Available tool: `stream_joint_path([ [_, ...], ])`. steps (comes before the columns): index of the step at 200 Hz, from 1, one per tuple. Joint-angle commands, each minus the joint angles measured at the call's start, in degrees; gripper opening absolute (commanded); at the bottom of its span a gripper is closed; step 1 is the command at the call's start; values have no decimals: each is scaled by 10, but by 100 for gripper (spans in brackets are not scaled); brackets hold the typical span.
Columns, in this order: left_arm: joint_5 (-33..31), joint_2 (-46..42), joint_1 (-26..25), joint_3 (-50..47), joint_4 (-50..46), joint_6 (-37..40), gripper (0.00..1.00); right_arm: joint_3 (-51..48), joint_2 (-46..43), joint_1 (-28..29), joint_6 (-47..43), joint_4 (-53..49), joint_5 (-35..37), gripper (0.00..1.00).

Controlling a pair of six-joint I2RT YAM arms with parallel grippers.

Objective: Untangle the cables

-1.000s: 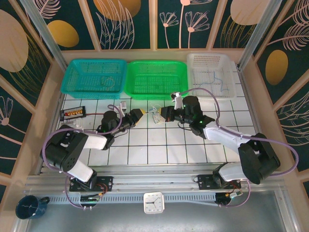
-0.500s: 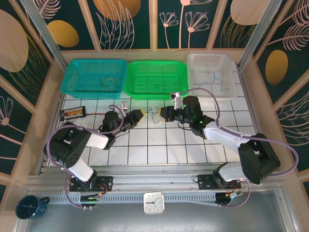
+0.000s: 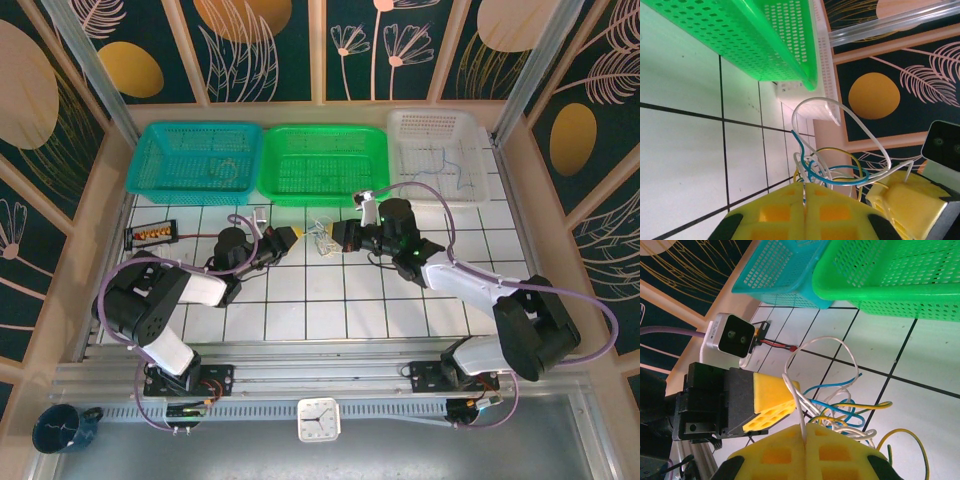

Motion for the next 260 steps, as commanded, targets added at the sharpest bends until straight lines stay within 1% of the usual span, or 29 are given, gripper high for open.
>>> stream_joint_path([
  [1, 5, -16, -2, 1, 31, 3, 0, -20, 7, -8, 6, 22, 9, 0],
  [31, 5, -70, -2, 18, -9, 7, 0, -53, 49, -25, 22, 62, 23, 0],
  [68, 11, -144, -2, 70, -86, 19, 0, -67, 105, -31, 44, 115, 13, 0],
  [99, 12, -180, -2, 110, -116, 20, 0, -63, 128, -31, 47, 122, 7, 0],
  [120, 13, -191, -2, 130, -129, 22, 0, -58, 125, -31, 41, 107, 4, 0],
  [148, 15, -196, -2, 148, -148, 30, 0, -53, 91, -30, 22, 65, 14, 28],
  [162, 14, -196, -2, 149, -153, 33, 0, -49, 67, -26, 11, 40, 24, 39],
  [169, 14, -196, -2, 149, -153, 33, 0, -48, 54, -25, 7, 28, 29, 42],
  [185, 15, -194, -2, 149, -152, 31, 0, -45, 22, -23, -2, 3, 40, 48],
  [214, 15, -192, -2, 149, -150, 29, 0, -40, -32, -17, -13, -29, 59, 55],
  [240, 16, -194, -2, 151, -151, 28, 0, -23, -65, 0, -25, -37, 67, 58],
  [260, 18, -195, -2, 152, -153, 28, 0, -4, -71, 22, -39, -22, 73, 59],
])
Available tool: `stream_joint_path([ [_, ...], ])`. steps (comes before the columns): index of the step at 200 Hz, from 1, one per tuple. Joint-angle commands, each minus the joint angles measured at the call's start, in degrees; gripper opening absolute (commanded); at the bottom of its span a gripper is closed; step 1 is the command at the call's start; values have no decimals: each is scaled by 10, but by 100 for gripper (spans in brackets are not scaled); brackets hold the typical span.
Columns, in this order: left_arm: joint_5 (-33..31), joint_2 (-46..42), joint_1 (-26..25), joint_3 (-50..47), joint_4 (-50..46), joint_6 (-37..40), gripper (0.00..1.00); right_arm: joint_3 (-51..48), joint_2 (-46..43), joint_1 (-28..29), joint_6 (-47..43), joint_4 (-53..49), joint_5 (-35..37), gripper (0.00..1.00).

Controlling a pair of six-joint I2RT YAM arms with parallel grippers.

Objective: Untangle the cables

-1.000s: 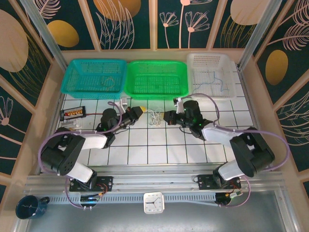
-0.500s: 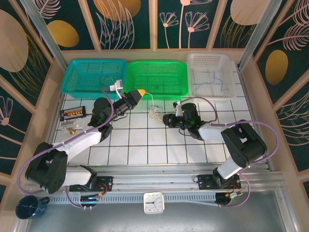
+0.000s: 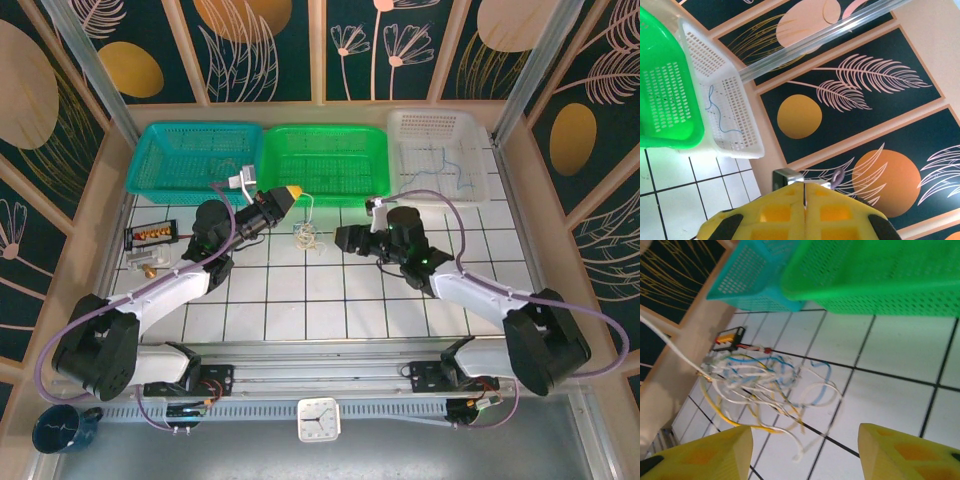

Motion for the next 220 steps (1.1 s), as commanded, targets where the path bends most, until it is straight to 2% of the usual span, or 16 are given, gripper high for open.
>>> stream_joint_path([
  [1, 13, -10, -2, 17, 4, 5, 0, 33, -16, 25, -30, 2, 19, 59],
  [41, 13, -12, -3, 22, 2, 1, 0, 78, 10, 59, -53, 50, 47, 63],
  [109, 15, -7, -8, 45, 1, -8, 0, 129, 114, 64, -54, 135, 114, 63],
  [134, 14, -11, -10, 56, 0, -11, 0, 118, 149, 65, -38, 187, 114, 55],
  [158, 13, -17, -11, 66, -3, -15, 0, 106, 175, 68, -25, 217, 106, 31],
  [178, 11, -24, -11, 74, -4, -19, 0, 93, 193, 70, -18, 228, 102, 17],
  [220, 11, -26, -10, 125, -23, -14, 0, 33, 204, 76, 4, 255, 108, 15],
])
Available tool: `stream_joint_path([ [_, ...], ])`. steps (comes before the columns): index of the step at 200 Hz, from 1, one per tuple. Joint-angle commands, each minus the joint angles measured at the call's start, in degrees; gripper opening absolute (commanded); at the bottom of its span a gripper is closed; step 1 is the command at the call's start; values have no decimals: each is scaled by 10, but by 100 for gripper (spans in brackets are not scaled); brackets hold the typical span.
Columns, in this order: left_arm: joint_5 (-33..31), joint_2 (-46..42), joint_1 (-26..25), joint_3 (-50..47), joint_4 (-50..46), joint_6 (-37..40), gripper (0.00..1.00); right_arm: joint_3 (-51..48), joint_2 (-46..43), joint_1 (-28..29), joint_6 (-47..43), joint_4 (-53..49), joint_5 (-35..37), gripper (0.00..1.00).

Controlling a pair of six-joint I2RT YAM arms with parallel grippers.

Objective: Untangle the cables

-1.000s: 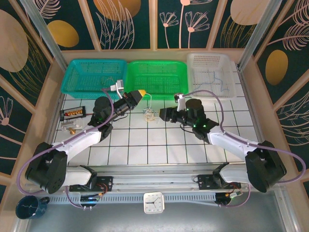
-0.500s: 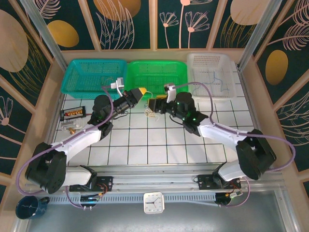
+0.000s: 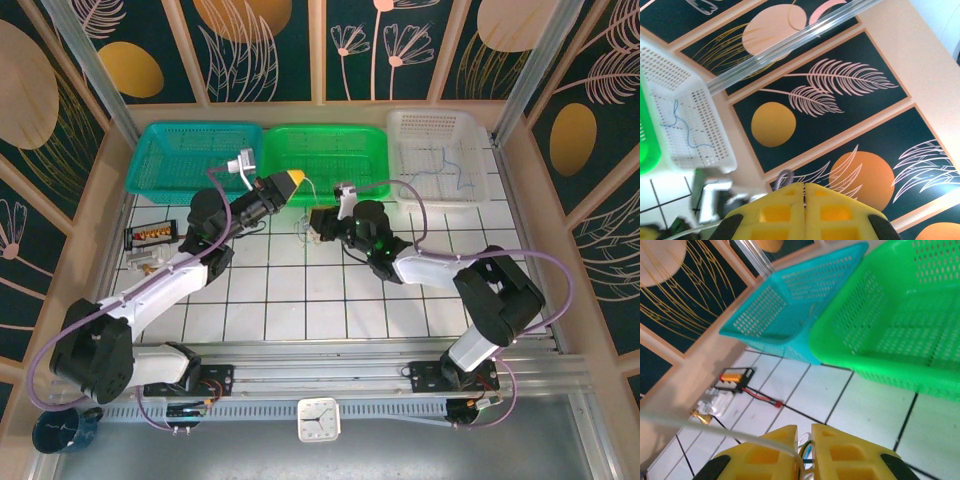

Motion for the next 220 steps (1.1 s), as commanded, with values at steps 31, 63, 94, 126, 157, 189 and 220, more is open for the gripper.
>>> stream_joint_path([
  [31, 4, -9, -3, 99, -18, 2, 0, -85, 8, 15, 37, 54, 21, 16],
  [63, 10, 4, -3, 170, -28, 3, 0, -124, 8, 27, 51, 70, 36, 18],
  [94, 16, 21, -3, 229, -41, 3, 0, -145, 13, 37, 62, 77, 48, 22],
  [126, 24, 42, -3, 302, -65, 13, 0, -162, 19, 45, 74, 86, 68, 23],
  [157, 29, 67, -3, 383, -97, 31, 0, -171, 27, 51, 82, 90, 84, 25],
  [189, 33, 99, -3, 473, -138, 51, 0, -181, 33, 53, 89, 99, 92, 27],
  [220, 33, 136, -2, 565, -178, 72, 0, -188, 34, 57, 94, 100, 97, 34],
])
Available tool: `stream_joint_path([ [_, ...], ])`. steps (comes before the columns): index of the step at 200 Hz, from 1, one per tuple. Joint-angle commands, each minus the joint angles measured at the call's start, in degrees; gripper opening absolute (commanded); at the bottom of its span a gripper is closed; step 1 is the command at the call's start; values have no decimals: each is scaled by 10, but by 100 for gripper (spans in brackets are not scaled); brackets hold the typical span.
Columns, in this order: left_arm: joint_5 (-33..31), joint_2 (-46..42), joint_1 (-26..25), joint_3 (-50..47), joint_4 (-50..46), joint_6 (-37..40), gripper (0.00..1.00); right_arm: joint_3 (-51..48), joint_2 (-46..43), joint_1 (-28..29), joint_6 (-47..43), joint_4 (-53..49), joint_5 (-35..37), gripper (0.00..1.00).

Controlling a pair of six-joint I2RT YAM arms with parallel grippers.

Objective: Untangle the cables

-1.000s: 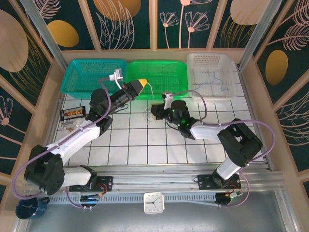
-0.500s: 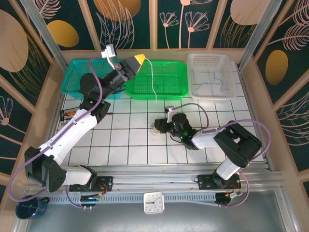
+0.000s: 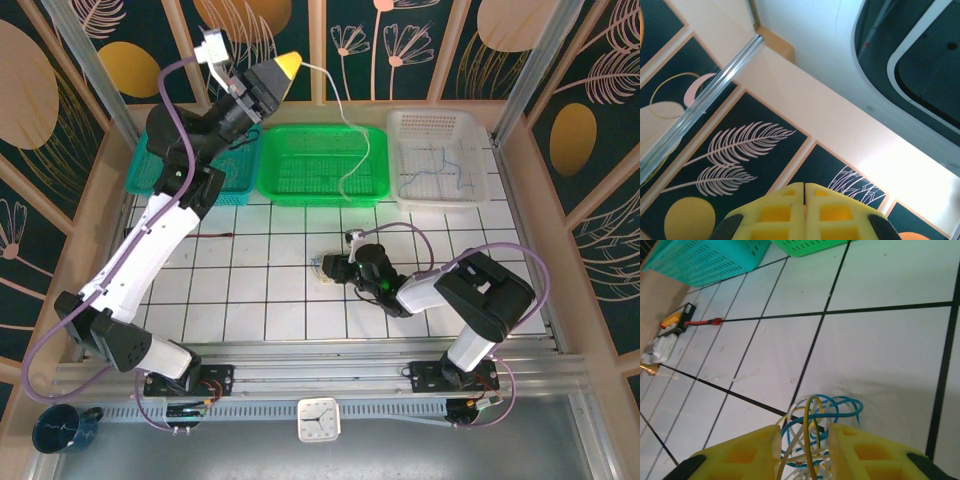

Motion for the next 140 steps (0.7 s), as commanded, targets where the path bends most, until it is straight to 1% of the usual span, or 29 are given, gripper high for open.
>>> stream_joint_path([
  [1, 8, 24, -2, 70, -41, 25, 0, -11, 6, 8, 10, 24, 21, 34],
  [47, -7, 88, -2, 206, -147, 96, 0, -9, -14, 8, 13, 15, 13, 42],
  [84, -21, 127, -1, 254, -198, 136, 0, 8, -49, 9, 5, -22, 1, 50],
  [87, -23, 142, -1, 259, -205, 141, 0, 10, -53, 9, 4, -28, 1, 51],
  [140, -51, 211, 3, 326, -295, 226, 0, 34, -124, 10, -19, -113, 16, 55],
])
